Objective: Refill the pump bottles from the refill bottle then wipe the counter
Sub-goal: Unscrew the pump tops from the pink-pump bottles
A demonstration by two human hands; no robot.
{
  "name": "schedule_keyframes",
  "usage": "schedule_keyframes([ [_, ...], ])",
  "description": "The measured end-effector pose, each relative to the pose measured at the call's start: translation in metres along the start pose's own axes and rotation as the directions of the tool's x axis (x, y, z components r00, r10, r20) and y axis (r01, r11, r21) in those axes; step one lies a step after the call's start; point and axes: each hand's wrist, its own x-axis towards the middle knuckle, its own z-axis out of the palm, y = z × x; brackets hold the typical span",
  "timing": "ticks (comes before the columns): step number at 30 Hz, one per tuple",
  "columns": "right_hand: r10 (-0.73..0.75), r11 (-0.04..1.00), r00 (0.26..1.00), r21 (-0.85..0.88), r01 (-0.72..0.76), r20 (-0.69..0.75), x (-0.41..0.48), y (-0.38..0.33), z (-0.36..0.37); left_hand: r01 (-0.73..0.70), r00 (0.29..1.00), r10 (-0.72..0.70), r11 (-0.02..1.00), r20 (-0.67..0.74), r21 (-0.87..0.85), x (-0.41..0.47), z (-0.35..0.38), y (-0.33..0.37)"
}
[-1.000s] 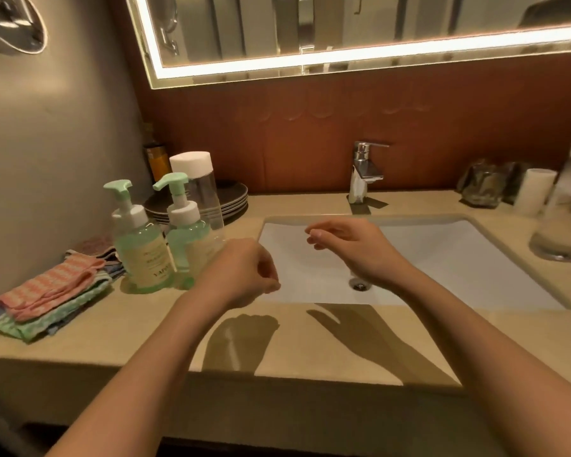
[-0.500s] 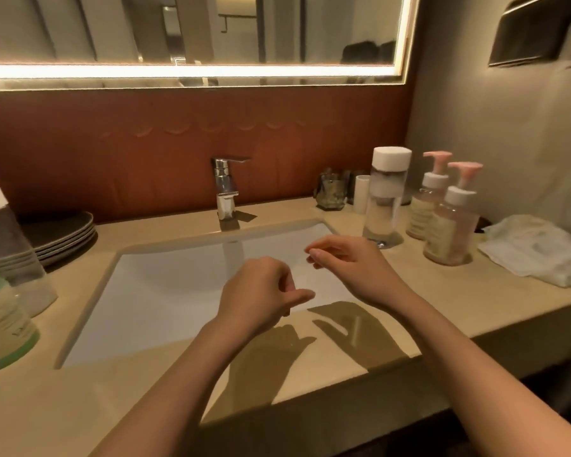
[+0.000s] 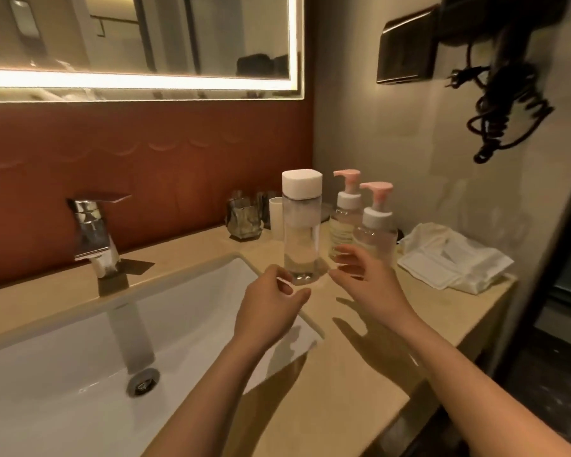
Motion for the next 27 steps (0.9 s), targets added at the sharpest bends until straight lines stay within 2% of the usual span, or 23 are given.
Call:
schedule_keyframes([
  [5,0.037,0.999,0.967,0.03,-0.03,-0.252,0.032,0.012,0.002,0.041,0.998,-0.046,0.987,-0.031,-0.154,0.054,0.009,-0.002],
  [9,-0.018,1.0,0.859,-0.014,0.012,-0.511,0.044,0.014,-0.007,0.047,0.999,-0.051,0.971,-0.01,-0.233,0.086,0.015,-0.005],
  [11,-0.008,0.999,0.809,-0.048,-0.025,-0.588,0.05,0.018,-0.014,0.03,1.0,-0.028,0.968,0.014,-0.249,0.097,0.019,-0.003],
  [13,0.037,0.99,0.824,-0.094,-0.109,-0.565,0.057,0.027,-0.019,0.022,0.999,-0.009,0.961,0.047,-0.275,0.105,0.022,-0.001],
  [15,0.122,0.981,0.878,-0.08,-0.179,-0.463,0.062,0.037,-0.023,0.004,0.997,0.016,0.96,0.069,-0.281,0.11,0.027,0.001],
  [18,0.177,0.983,0.926,0.01,-0.184,-0.334,0.063,0.048,-0.024,-0.002,1.0,0.009,0.964,0.026,-0.266,0.113,0.034,-0.002],
  [21,0.181,0.98,0.932,-0.021,-0.197,-0.314,0.06,0.052,-0.028,0.017,0.999,-0.025,0.964,-0.024,-0.266,0.108,0.036,-0.002],
  [27,0.145,0.988,0.969,-0.03,-0.154,-0.2,0.037,0.043,-0.034,-0.01,1.0,0.014,0.97,0.015,-0.244,0.084,0.03,-0.003],
])
